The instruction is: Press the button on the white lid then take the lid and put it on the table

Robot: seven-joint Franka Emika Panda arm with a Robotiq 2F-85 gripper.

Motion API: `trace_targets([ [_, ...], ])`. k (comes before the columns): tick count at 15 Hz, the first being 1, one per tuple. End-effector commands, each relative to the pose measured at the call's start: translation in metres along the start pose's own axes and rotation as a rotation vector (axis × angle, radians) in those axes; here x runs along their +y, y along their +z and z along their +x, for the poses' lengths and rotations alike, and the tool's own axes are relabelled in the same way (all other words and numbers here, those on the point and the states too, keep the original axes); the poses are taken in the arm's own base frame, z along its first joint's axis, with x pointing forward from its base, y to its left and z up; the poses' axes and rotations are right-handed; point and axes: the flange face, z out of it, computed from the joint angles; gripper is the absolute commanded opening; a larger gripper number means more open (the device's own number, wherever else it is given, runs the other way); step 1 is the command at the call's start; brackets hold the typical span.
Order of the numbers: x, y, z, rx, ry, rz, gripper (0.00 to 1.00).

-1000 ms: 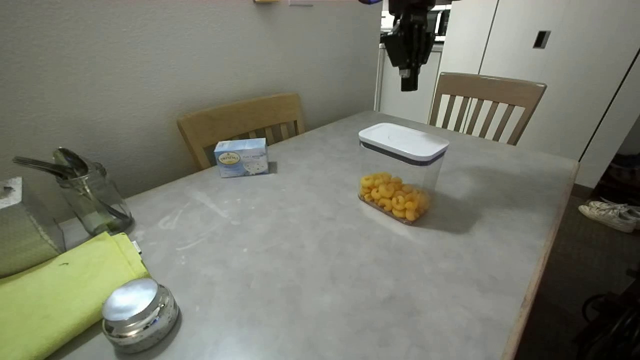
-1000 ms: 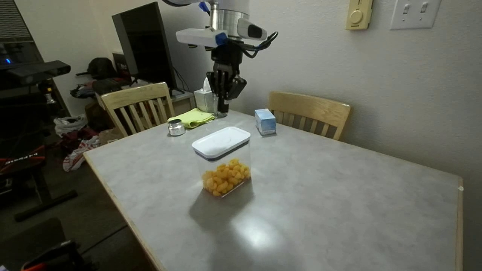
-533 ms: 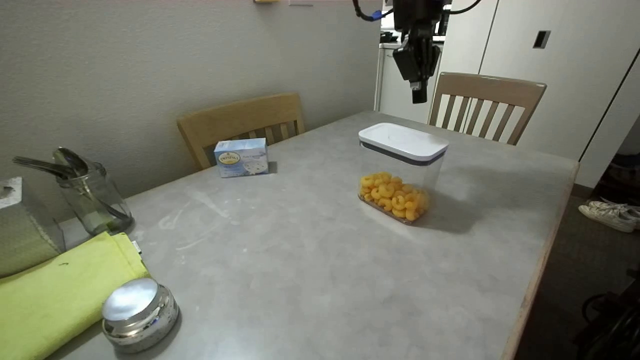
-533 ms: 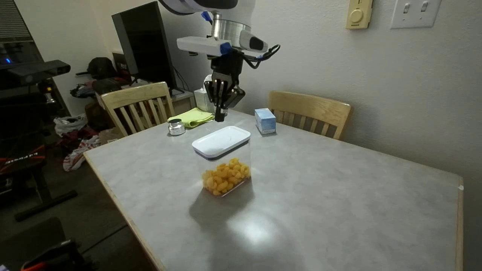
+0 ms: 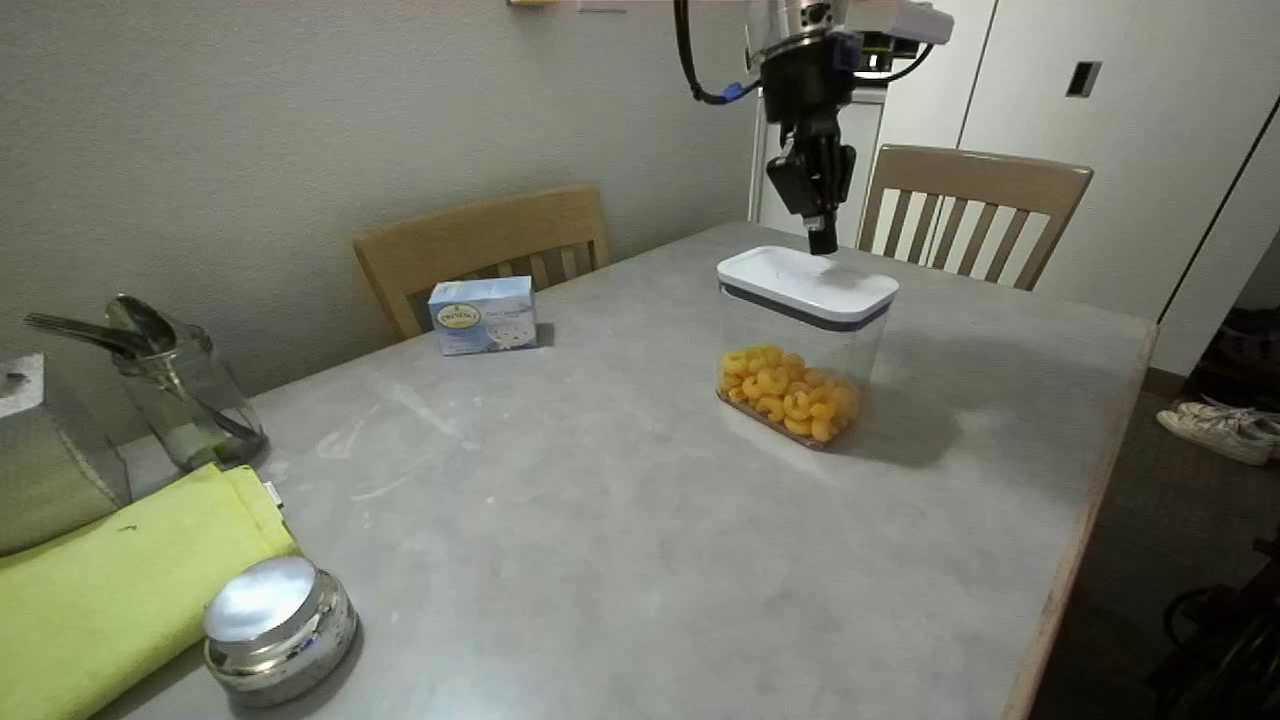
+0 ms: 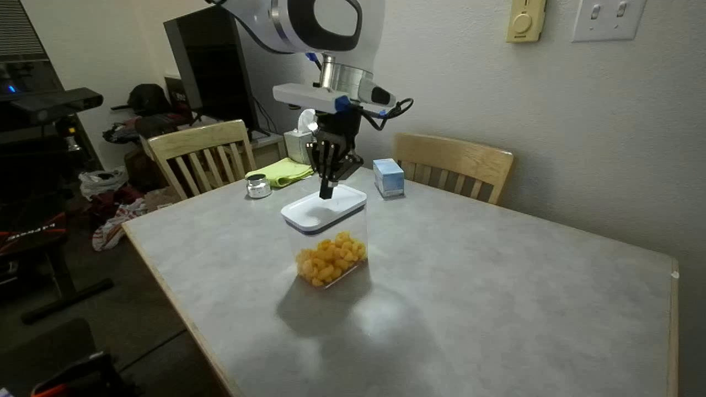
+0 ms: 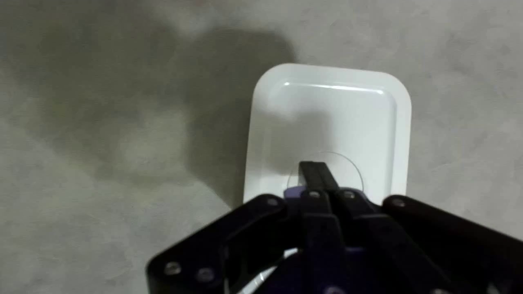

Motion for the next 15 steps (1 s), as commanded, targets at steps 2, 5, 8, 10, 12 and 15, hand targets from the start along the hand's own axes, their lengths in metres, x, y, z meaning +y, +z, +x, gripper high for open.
trace_targets([
  [2, -0.002, 0.004, 0.010, -0.041, -0.045, 0.030, 0.00],
  [5, -0.003, 0.007, 0.008, -0.072, -0.060, 0.050, 0.00],
  [8, 0.002, 0.006, 0.007, -0.084, -0.099, 0.050, 0.00],
  [10, 0.005, 0.004, 0.007, -0.079, -0.146, 0.061, 0.00],
  [12, 0.007, 0.003, 0.008, -0.078, -0.188, 0.068, 0.00],
  [15, 0.006, 0.009, 0.012, -0.093, -0.233, 0.067, 0.00],
])
